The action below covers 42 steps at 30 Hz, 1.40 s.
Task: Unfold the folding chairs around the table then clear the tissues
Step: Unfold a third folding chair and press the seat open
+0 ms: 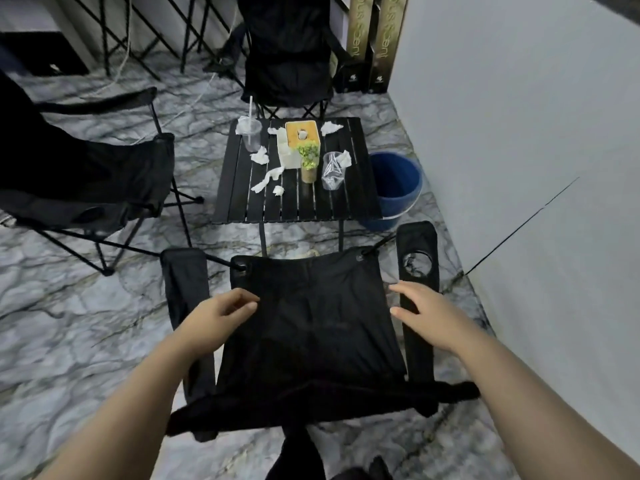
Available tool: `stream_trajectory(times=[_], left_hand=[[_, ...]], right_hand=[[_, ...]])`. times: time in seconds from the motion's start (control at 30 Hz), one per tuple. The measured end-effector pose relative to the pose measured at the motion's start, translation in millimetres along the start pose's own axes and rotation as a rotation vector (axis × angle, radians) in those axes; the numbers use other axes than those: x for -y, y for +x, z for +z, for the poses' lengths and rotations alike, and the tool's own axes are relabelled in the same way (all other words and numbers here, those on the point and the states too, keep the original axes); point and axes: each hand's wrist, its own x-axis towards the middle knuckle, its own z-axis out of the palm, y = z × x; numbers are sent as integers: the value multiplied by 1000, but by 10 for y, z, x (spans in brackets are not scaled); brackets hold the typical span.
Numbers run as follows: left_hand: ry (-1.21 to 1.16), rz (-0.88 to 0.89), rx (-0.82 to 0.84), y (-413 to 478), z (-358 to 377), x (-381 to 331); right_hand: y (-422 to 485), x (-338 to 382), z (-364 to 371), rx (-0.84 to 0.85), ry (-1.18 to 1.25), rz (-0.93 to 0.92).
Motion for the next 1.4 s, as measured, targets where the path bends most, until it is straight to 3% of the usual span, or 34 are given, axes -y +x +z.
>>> stream_trajectory(times=[0.1, 0.23, 0.33, 0.43, 0.53, 0.67, 0.83, 1.2, 1.4], left_hand=[[-66, -84, 62, -428, 53, 58], [52, -211, 235, -997, -10, 354], [153, -200, 237, -1192, -105, 511], [437, -165, 262, -1236, -148, 575], [575, -167, 124, -1163, -105, 628], [510, -208, -32, -886, -154, 734], [497, -164, -70, -519, -260, 551], [465, -176, -57, -450, -318, 488], [293, -178, -157, -659, -303, 474]], right_hand=[[-432, -184, 31, 110, 105, 35], [-944, -438, 30, 301, 162, 62], [-1076, -574, 44, 312, 70, 41], [-1027, -607, 128, 191, -101, -15], [-941, -538, 148, 70, -247, -36], [-751, -438, 165, -32, -203, -34], [-441, -320, 36, -129, -157, 56], [-373, -292, -36, -80, -158, 117], [-368, 43, -89, -39, -359, 104]])
